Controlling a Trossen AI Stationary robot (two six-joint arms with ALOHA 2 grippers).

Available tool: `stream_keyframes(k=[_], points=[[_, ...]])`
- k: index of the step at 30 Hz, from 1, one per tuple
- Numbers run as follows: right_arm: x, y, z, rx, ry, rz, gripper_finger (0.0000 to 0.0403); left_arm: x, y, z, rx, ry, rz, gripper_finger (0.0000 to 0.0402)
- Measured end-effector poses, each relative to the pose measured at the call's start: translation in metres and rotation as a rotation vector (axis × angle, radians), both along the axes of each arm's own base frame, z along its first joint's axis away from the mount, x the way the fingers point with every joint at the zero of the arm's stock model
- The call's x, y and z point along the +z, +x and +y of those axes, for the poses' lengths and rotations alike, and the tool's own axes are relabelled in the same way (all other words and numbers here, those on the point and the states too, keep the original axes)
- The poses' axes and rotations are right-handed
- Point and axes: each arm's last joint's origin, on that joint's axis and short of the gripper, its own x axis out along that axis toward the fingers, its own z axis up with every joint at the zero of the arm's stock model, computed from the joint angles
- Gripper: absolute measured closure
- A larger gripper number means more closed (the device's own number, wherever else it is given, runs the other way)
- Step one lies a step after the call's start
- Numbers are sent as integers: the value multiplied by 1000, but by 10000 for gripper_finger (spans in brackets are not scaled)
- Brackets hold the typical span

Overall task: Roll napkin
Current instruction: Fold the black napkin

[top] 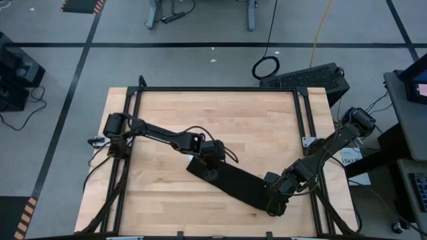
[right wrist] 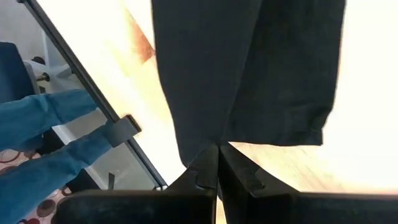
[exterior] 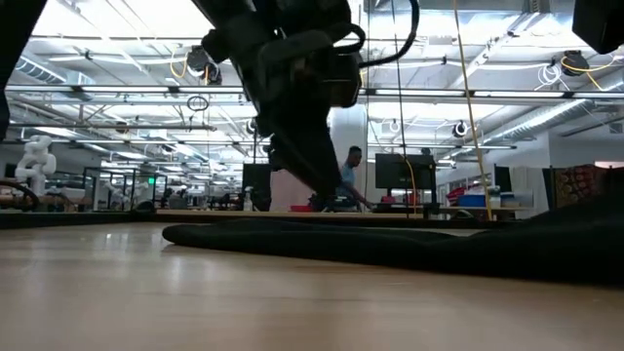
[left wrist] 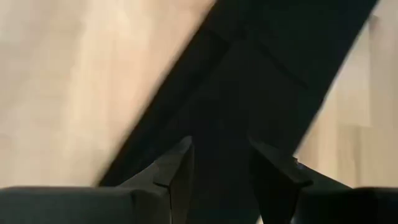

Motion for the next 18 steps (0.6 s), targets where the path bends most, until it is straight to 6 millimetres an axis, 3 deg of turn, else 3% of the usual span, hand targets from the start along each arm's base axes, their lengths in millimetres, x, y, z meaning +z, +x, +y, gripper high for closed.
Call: stream_keyframes(k=[4,8,12,18], points=[[-1,0,-2,-7,-18,9,403,-1,-4,-4,43,-90,71,253],[0,2,-4,-21,-19,2,403,3,-15,-22,38,-83,137,253],[0,6,-4,-47,-7,-20,403,-21,-33,-35,42,-39,215,253],[4,14,1,-107,69,-87,403,-47,-57,-30,-18,88,273,254]])
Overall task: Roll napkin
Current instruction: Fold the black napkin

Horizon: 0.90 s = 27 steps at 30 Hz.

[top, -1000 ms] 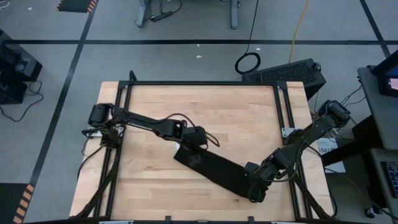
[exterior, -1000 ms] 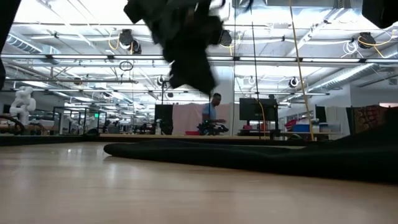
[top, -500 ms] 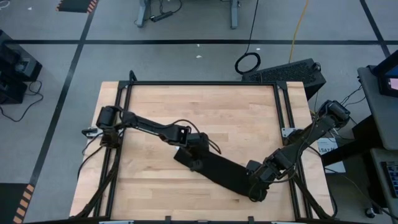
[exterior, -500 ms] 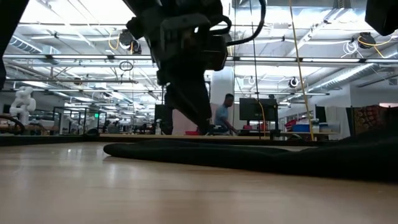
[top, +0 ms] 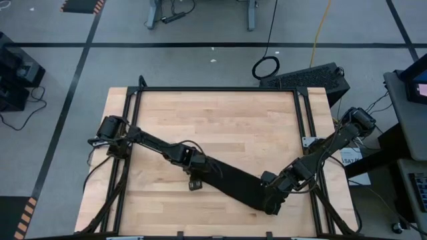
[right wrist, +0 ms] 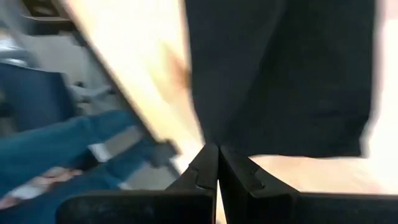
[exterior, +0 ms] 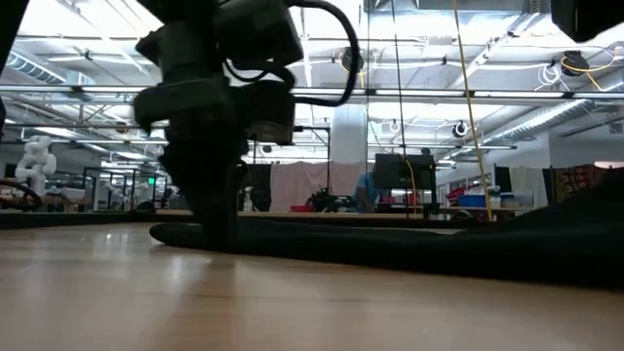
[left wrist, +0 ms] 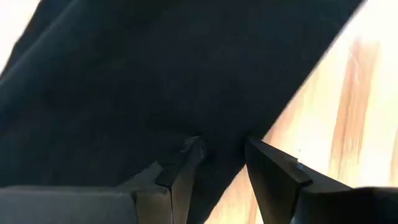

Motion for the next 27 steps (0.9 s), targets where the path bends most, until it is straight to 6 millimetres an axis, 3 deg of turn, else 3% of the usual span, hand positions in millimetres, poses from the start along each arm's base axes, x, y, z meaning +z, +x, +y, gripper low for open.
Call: stream_keyframes(k=[6,15,22,27], points=[[8,11,7,-108,121,-80,403,-8,-11,22,-181,60,35,254],[17,31,9,-445,186,-278,403,4,-20,84,-291,190,69,254],[-9,54,2,-555,95,-283,403,22,-31,129,-268,245,41,254],[-28,72,-12,-651,-10,-309,403,34,-41,141,-187,225,65,254]])
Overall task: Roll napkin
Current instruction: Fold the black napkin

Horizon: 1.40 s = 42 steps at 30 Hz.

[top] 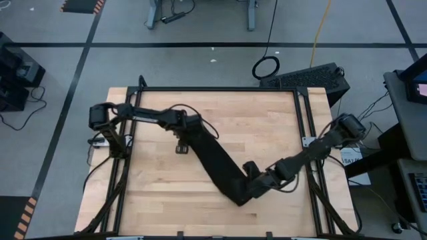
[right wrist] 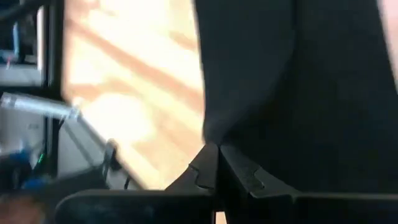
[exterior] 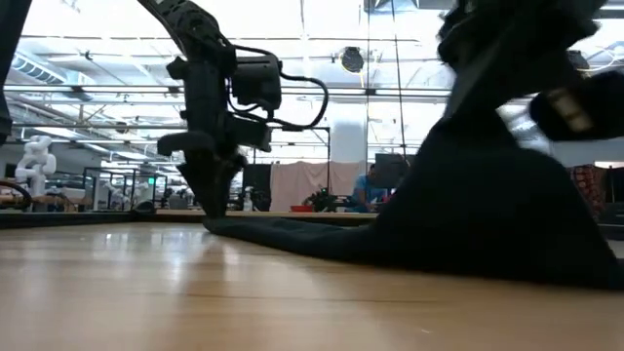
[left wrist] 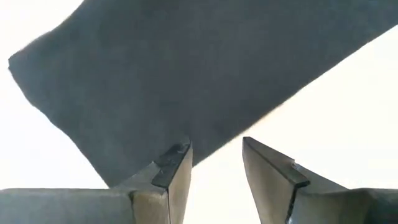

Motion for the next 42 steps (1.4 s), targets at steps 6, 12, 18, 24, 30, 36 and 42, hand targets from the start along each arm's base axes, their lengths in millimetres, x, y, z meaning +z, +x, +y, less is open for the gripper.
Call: stream_keyframes(k=[6,12,18,24,30,36,42], points=[[-8,30,-13,-48,21,-130,403,27,-6,-15,394,-190,-70,254],[-1,39,-23,-28,34,-205,403,67,9,-77,647,-307,-398,253],[4,32,-23,132,25,-153,403,85,30,-159,802,-447,-839,253],[-6,22,-23,313,5,-16,403,48,31,-215,975,-468,-912,253],[-16,7,-25,499,-14,160,403,-19,41,-233,1001,-427,-770,253],[-22,-5,-27,590,-31,292,403,-37,57,-240,1003,-572,-817,253],[-26,-6,-27,596,-56,312,403,-35,67,-231,967,-426,-814,253]])
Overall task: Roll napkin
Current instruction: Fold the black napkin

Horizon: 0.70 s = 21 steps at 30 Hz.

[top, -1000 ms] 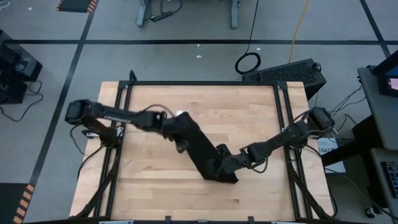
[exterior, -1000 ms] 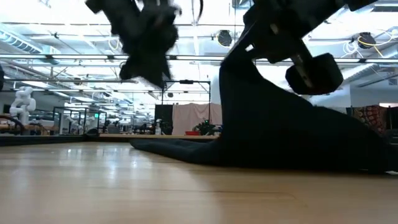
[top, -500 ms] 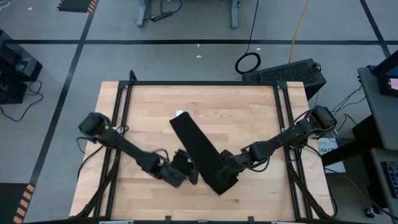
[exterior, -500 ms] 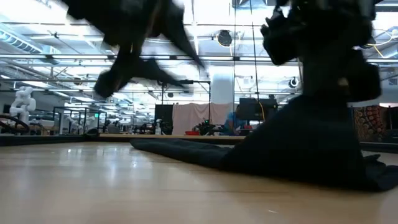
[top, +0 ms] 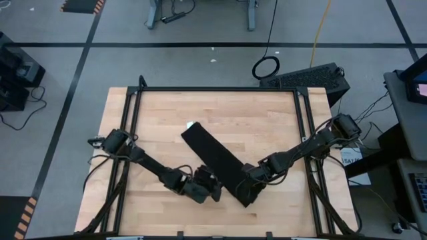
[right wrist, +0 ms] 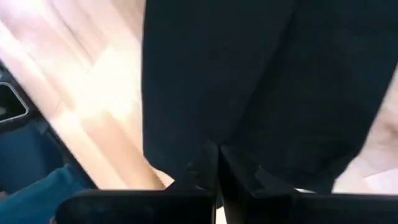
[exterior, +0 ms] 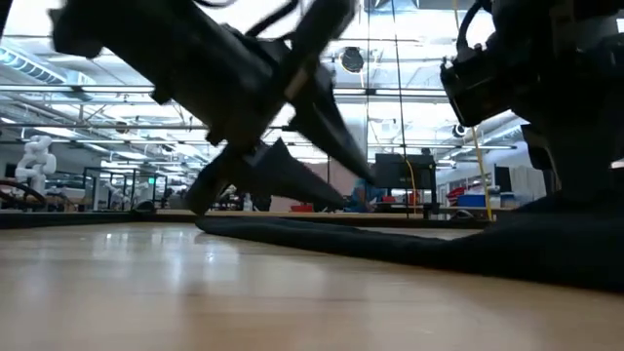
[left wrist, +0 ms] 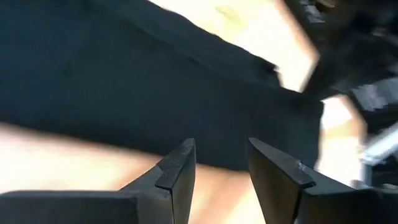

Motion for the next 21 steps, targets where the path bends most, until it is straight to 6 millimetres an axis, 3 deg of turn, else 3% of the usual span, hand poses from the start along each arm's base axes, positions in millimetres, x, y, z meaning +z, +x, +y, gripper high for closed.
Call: stream_keyframes(k=[6,10,21], points=[[5,-12,-7,-89,-15,117,392,-7,7,27,-50,13,124,253],[10,-27,-21,-112,-92,241,357,-6,10,36,-81,10,142,253],[15,-32,-27,0,-152,219,252,-12,8,53,-178,20,291,253]])
